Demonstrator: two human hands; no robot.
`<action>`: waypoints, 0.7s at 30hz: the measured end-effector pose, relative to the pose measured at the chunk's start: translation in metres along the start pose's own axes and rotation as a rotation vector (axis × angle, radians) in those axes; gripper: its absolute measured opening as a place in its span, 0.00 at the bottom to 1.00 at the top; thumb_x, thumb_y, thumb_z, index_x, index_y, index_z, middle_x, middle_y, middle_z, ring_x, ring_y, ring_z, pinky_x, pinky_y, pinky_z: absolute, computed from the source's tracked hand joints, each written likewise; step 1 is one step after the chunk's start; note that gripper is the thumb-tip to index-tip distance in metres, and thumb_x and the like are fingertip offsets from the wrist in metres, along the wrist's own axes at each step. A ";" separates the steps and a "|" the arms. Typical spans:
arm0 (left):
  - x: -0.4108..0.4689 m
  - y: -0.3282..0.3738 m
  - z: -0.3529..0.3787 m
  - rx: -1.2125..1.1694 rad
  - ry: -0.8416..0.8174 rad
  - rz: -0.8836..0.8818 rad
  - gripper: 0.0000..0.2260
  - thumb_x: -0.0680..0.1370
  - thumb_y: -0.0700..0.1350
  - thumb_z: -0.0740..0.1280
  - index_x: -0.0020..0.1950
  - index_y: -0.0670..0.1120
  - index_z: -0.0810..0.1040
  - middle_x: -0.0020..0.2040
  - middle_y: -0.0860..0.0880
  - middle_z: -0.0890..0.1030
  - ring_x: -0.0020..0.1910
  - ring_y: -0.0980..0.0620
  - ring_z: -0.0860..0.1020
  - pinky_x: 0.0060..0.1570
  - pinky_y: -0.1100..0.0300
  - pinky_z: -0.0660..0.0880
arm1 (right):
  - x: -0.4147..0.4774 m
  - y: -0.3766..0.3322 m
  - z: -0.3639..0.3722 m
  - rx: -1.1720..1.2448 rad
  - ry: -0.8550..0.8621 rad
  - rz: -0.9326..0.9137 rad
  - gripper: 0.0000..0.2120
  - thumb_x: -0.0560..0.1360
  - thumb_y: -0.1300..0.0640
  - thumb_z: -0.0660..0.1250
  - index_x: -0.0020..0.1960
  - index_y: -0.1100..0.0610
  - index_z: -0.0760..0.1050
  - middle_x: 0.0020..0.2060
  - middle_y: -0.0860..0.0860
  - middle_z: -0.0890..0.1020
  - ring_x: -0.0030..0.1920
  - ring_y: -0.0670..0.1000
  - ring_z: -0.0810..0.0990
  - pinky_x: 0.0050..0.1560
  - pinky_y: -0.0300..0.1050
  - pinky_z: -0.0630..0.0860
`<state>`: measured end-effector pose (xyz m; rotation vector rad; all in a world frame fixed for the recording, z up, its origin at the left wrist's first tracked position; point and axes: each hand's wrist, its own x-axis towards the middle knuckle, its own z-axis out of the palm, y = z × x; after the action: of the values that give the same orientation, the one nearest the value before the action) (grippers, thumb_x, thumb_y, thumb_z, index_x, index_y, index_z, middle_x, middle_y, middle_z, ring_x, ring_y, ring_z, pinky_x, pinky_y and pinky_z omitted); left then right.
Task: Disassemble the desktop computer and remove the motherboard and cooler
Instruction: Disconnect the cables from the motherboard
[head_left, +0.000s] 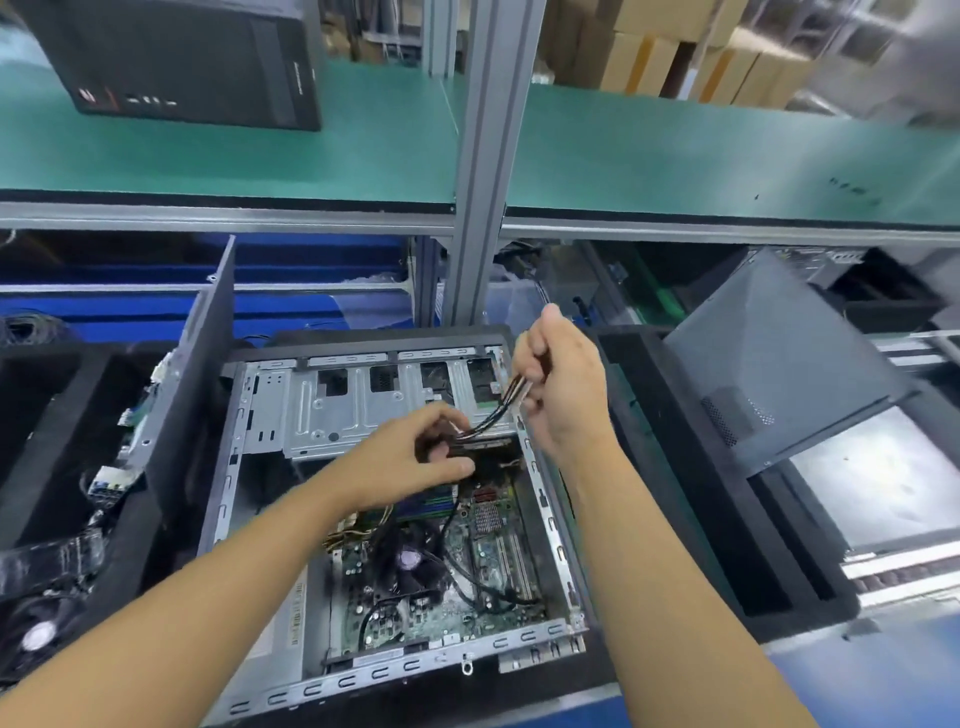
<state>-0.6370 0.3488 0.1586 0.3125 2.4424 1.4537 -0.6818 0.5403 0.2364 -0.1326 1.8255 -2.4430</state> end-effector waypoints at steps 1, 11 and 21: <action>0.004 -0.002 -0.004 0.039 0.021 -0.017 0.13 0.73 0.64 0.69 0.54 0.63 0.75 0.44 0.56 0.80 0.42 0.60 0.79 0.47 0.60 0.75 | 0.002 -0.003 -0.003 0.043 0.047 0.010 0.18 0.81 0.46 0.57 0.34 0.50 0.66 0.26 0.48 0.66 0.25 0.46 0.59 0.22 0.39 0.58; 0.031 0.031 -0.031 -0.627 0.176 -0.055 0.13 0.67 0.53 0.72 0.33 0.45 0.76 0.31 0.52 0.76 0.38 0.51 0.78 0.39 0.54 0.79 | -0.018 0.043 -0.047 0.137 0.395 0.409 0.15 0.86 0.55 0.54 0.42 0.57 0.69 0.36 0.57 0.85 0.24 0.48 0.65 0.25 0.41 0.70; 0.070 0.111 0.001 -0.703 0.342 -0.120 0.10 0.76 0.40 0.64 0.34 0.47 0.75 0.28 0.48 0.73 0.28 0.49 0.75 0.25 0.59 0.73 | -0.034 0.048 -0.033 -1.443 0.195 0.140 0.38 0.73 0.53 0.69 0.76 0.60 0.54 0.68 0.58 0.65 0.66 0.60 0.67 0.61 0.51 0.70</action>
<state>-0.6978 0.4242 0.2471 -0.2471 1.9359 2.3186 -0.6513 0.5625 0.1809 0.1497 3.0681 -0.6343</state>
